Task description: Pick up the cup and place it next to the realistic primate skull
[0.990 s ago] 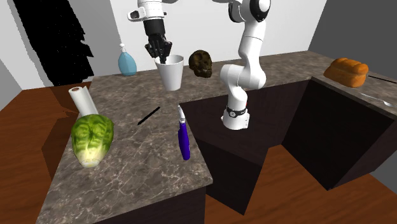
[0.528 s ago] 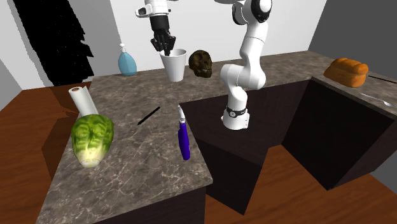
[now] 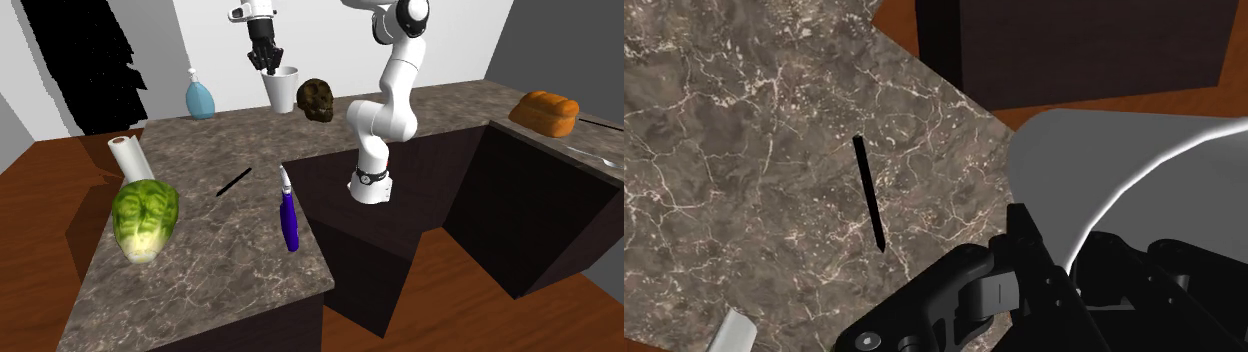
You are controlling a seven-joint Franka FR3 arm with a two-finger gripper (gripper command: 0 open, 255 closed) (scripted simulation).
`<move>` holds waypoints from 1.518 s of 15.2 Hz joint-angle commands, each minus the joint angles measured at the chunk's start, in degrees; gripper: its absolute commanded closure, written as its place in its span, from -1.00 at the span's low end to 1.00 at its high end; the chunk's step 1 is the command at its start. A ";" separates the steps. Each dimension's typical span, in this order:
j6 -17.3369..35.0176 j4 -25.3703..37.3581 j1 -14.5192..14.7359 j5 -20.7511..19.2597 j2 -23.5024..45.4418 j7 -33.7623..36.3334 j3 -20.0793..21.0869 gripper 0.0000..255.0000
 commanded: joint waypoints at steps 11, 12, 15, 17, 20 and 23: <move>-7.39 8.08 -2.39 -8.65 -2.50 -14.92 -11.31 1.00; -7.94 9.18 -2.22 -9.34 -2.42 -16.30 -12.53 1.00; -9.51 12.88 -1.29 -11.35 -1.94 -20.55 -16.51 1.00; -10.52 15.70 -0.23 -12.64 -1.50 -23.46 -19.48 1.00; -11.96 20.19 2.01 -14.45 -0.84 -27.57 -24.12 1.00; -9.97 17.18 1.02 -15.14 -1.98 -27.17 -23.98 1.00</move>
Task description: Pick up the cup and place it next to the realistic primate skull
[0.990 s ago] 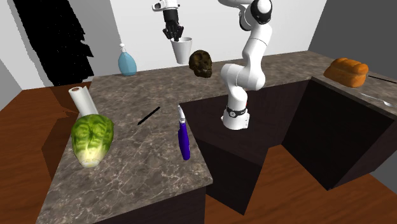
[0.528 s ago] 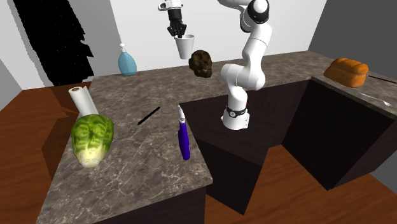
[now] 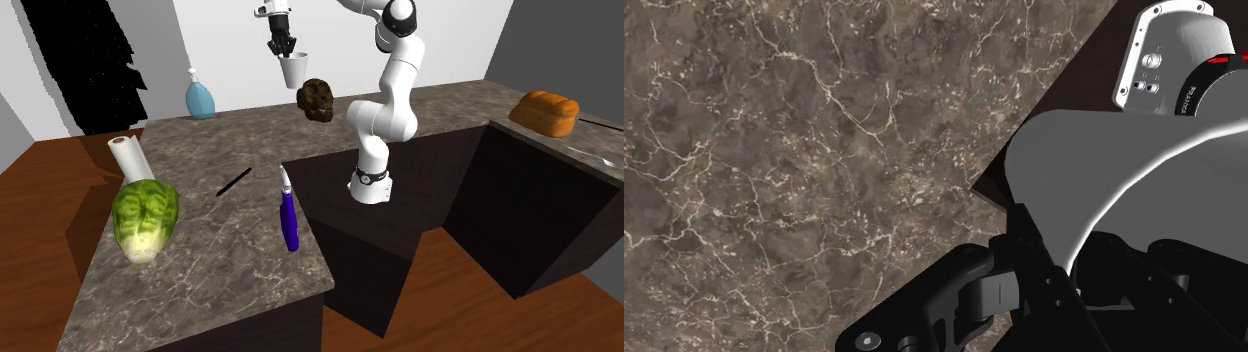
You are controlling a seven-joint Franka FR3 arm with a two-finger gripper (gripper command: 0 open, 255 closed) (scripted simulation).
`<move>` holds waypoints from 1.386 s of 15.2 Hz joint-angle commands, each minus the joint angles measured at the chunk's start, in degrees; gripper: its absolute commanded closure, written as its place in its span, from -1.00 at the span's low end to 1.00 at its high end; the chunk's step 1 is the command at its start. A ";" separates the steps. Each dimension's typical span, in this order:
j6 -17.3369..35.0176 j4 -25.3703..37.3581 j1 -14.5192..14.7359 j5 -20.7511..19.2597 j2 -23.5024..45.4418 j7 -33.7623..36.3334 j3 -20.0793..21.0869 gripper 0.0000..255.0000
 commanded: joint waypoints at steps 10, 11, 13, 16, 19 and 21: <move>7.03 -9.57 -2.53 -2.72 -3.40 0.77 -1.13 1.00; 7.66 -10.37 -2.70 -2.97 -3.66 0.85 -1.31 1.00; 8.92 -11.93 -3.00 -3.48 -4.15 1.00 -1.72 1.00; 10.81 -14.18 -3.38 -4.27 -4.84 1.20 -2.45 1.00; 12.68 -16.30 -3.65 -5.09 -5.45 1.38 -3.29 1.00; 13.92 -17.65 -3.79 -5.65 -5.82 1.50 -3.93 1.00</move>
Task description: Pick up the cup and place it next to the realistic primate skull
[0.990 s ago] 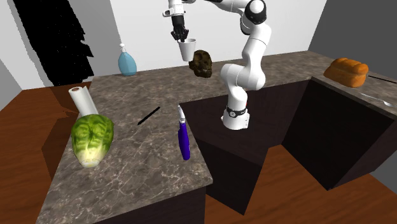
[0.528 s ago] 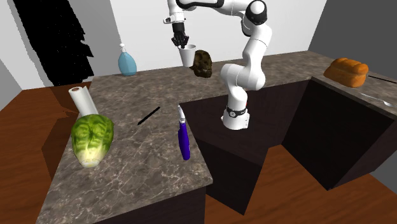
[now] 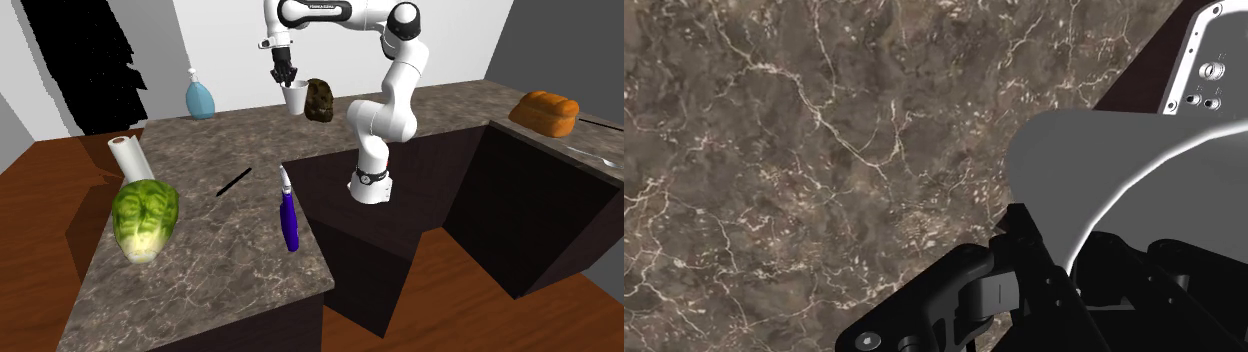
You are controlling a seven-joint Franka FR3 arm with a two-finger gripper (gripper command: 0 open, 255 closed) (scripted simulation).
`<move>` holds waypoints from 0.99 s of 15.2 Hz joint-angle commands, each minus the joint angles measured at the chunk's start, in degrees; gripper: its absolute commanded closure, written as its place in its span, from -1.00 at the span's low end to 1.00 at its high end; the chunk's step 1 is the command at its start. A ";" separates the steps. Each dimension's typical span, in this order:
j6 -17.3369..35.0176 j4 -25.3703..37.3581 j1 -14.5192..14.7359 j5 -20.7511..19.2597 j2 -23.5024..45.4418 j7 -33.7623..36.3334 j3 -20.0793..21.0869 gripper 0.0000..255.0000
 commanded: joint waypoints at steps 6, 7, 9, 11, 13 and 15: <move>4.26 -4.23 -0.13 -1.98 -1.07 0.35 -2.53 1.00; 4.88 -4.82 -0.12 -2.29 -1.20 0.40 -2.95 1.00; 6.12 -5.94 -0.06 -2.91 -1.46 0.50 -3.81 1.00; 7.35 -7.01 0.04 -3.54 -1.69 0.60 -4.73 1.00; 8.58 -8.04 0.18 -4.20 -1.91 0.71 -5.69 1.00; 9.82 -9.02 0.37 -4.86 -2.10 0.81 -6.70 1.00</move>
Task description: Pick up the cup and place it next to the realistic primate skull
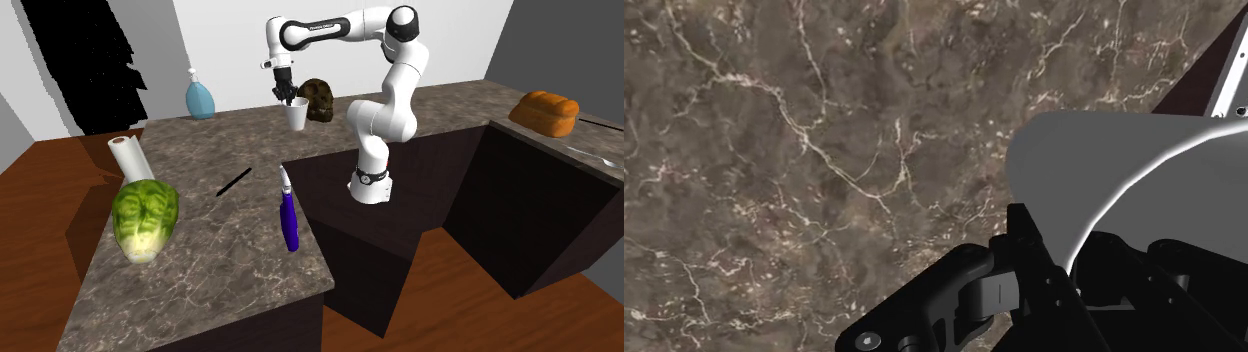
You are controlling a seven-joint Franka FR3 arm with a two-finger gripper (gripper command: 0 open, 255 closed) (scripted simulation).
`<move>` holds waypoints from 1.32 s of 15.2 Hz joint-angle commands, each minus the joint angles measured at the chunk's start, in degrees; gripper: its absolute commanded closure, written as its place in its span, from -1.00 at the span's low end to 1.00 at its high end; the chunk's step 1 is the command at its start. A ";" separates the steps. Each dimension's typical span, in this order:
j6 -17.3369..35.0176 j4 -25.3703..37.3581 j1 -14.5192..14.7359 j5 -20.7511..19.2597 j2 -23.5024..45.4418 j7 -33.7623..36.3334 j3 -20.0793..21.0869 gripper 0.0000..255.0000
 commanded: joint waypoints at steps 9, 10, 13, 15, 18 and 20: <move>6.30 -4.22 1.75 -3.62 -0.79 0.56 -5.94 1.00; 6.91 -4.58 1.98 -4.00 -0.86 0.63 -6.58 1.00; 7.26 -4.78 2.11 -4.23 -0.91 0.67 -6.94 1.00; 7.25 -4.78 2.11 -4.23 -0.91 0.68 -6.95 1.00; 7.25 -4.78 2.11 -4.23 -0.91 0.68 -6.95 1.00; 7.25 -4.78 2.11 -4.23 -0.91 0.67 -6.95 -1.00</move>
